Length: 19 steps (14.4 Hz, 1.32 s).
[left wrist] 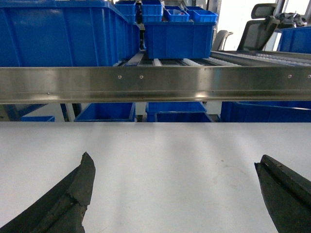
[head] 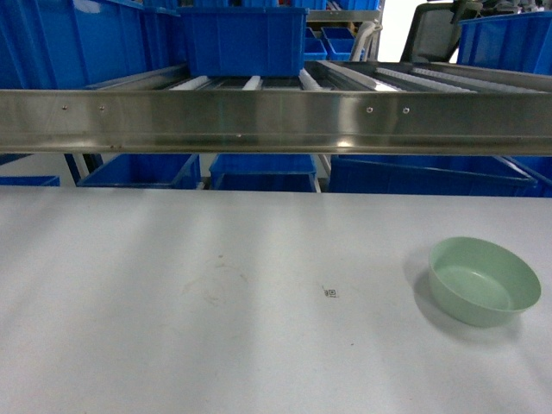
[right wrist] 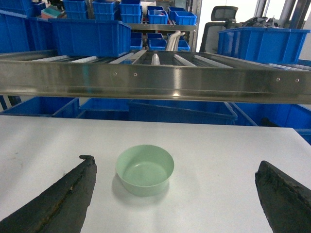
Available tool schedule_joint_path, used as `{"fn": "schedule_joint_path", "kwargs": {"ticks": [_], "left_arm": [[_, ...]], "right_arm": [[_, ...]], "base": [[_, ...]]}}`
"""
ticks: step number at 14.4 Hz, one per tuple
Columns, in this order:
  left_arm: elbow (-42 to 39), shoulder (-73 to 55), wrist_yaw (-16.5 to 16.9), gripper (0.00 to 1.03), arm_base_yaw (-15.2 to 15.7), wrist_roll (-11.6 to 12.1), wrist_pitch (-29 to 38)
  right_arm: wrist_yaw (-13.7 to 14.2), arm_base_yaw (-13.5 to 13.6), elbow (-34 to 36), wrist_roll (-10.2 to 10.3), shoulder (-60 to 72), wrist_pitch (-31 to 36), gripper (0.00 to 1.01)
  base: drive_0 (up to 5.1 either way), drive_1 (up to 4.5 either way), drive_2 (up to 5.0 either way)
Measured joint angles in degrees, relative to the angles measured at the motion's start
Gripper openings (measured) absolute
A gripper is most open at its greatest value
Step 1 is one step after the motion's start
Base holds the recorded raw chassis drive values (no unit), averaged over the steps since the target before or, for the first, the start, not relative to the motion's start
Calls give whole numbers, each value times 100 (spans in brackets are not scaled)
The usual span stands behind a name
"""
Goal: Place green bowl on second shelf with right arm
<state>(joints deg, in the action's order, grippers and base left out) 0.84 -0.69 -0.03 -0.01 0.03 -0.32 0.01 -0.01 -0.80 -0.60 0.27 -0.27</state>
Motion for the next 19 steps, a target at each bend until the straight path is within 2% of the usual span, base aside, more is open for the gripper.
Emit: {"fn": "schedule_joint_path", "kwargs": {"ticks": [9,10,13,15,16,17,19], "left_arm": [[0,0,-2,98,0,0,2],[0,0,0,98,0,0,0],[0,0,0,98,-2,0,0],[0,0,0,98,0,0,2],[0,0,0,98,0,0,0],[0,0,0,98,0,0,2],[0,0,-2,98,0,0,2]], "right_arm": [[2,0,0,0,0,0,98],[0,15,0,-24,96,234,98],[111,166,-9,-157,1989,2284,98],[151,236,-343,-267,3344,3268,98],[48,267,-704,-358,4024,3578,98],[-109,313,-1137,-503,4717,3469,98],[-498,291,-1917,-1038,6076,2715,98]], "base": [[0,0,0],[0,0,0],[0,0,0],[0,0,0],[0,0,0],[0,0,0],[0,0,0]]}}
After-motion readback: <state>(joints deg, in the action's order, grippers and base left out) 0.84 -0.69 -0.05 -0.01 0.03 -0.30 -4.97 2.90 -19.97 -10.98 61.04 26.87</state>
